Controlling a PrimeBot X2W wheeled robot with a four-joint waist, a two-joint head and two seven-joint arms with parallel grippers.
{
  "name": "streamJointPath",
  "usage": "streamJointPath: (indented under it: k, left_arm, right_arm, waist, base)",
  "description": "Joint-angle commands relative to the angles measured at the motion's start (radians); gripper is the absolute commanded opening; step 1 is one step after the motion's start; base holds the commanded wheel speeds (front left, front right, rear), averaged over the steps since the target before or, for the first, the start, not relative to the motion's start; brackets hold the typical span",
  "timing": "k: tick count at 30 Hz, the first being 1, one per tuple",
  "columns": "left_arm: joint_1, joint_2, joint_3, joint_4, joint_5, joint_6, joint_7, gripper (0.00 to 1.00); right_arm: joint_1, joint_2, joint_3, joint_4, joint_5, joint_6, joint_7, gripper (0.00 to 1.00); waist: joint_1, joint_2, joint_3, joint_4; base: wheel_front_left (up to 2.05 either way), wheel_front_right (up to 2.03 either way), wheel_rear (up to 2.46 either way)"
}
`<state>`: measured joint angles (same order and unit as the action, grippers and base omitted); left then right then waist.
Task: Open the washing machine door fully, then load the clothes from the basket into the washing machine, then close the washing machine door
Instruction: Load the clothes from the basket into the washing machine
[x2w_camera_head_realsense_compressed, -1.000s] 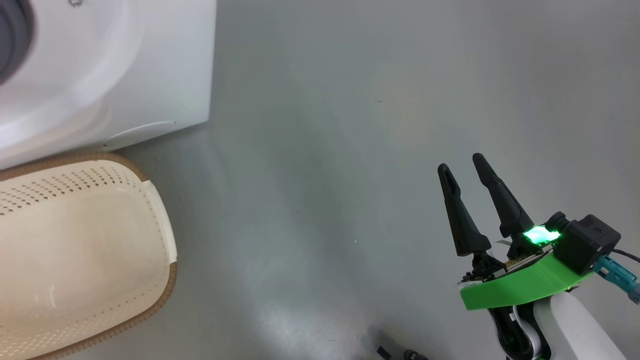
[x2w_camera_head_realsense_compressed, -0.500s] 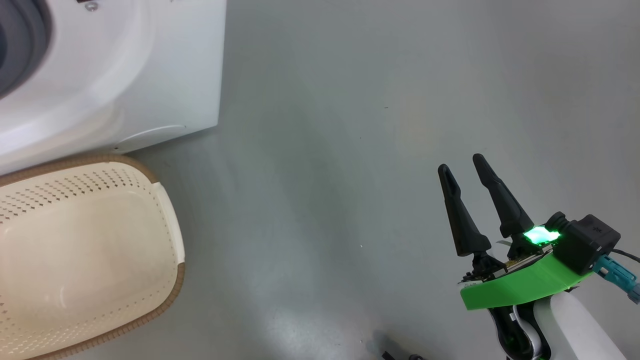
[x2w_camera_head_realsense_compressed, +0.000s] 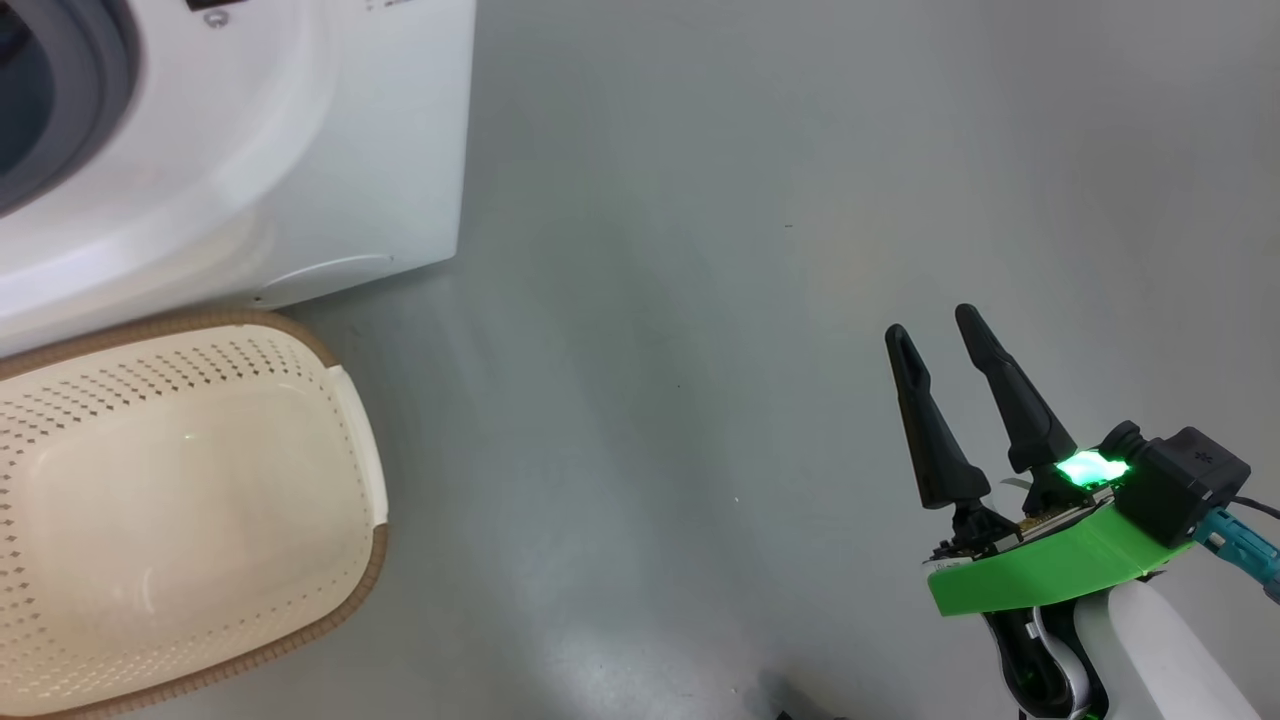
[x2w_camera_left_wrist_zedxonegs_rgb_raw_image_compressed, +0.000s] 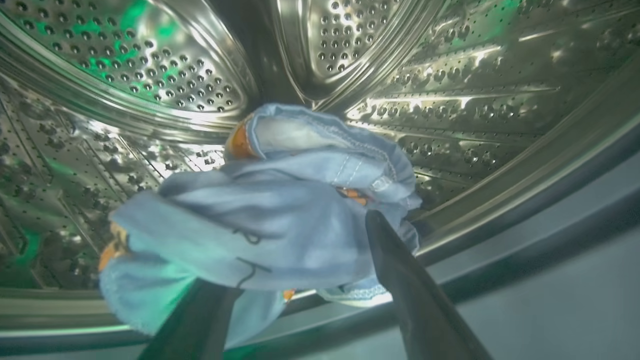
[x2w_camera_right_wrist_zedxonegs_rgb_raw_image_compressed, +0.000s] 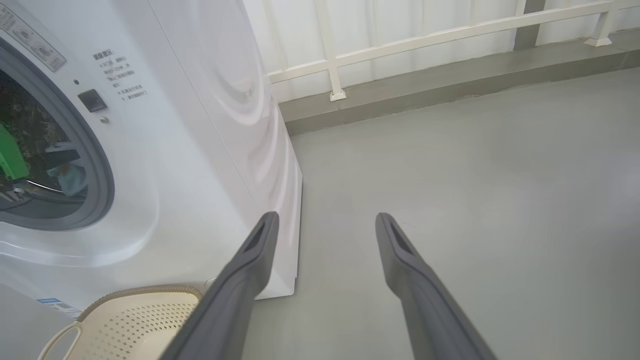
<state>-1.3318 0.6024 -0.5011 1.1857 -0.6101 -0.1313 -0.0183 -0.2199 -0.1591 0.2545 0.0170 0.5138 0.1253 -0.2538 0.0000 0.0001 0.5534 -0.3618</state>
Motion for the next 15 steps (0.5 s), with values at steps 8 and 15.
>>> streamJointPath:
  k: [8,15]
  left_arm:
    - [0.013,0.063,-0.046,-0.045,-0.082,0.001,0.057,1.0]
    - [0.022,0.055,-0.067,-0.055,-0.127,0.001,0.008,1.0]
  right_arm:
    - [-0.003,-0.016,0.014,-0.017,0.015,0.005,-0.008,1.0]
    - [-0.004,-0.018,0.011,-0.014,0.015,0.005,-0.008,1.0]
  waist:
    - [0.0,-0.0001,-0.016,0.011]
    - [0.0,-0.0001,-0.029,0.017]
  base:
    - [0.0,0.0,0.0]
    - [0.0,0.0,0.0]
